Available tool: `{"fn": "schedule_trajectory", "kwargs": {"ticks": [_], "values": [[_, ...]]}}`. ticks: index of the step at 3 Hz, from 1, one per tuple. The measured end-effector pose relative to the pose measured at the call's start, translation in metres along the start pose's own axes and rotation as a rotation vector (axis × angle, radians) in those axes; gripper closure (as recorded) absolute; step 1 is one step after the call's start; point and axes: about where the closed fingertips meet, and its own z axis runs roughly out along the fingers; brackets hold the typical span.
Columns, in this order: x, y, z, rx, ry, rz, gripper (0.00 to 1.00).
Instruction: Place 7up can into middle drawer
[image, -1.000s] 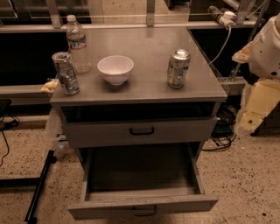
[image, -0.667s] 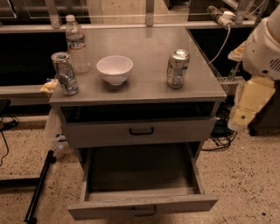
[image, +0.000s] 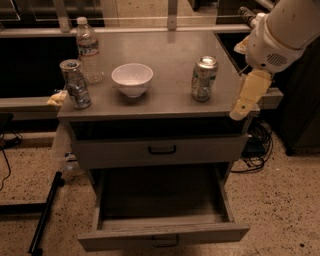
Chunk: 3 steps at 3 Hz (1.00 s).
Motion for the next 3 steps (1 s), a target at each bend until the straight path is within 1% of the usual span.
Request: {"fn": "schedule_trajectory", "kwargs": {"ticks": [1, 2, 3], "values": [[-0.017, -0.038, 0.022, 0.021, -0.072, -0.011, 0.00], [-0.028, -0.071, 0.039, 0.036, -0.117, -0.018, 0.00], [-0.033, -0.096, 0.050, 0.040, -0.152, -0.003, 0.00]]}}
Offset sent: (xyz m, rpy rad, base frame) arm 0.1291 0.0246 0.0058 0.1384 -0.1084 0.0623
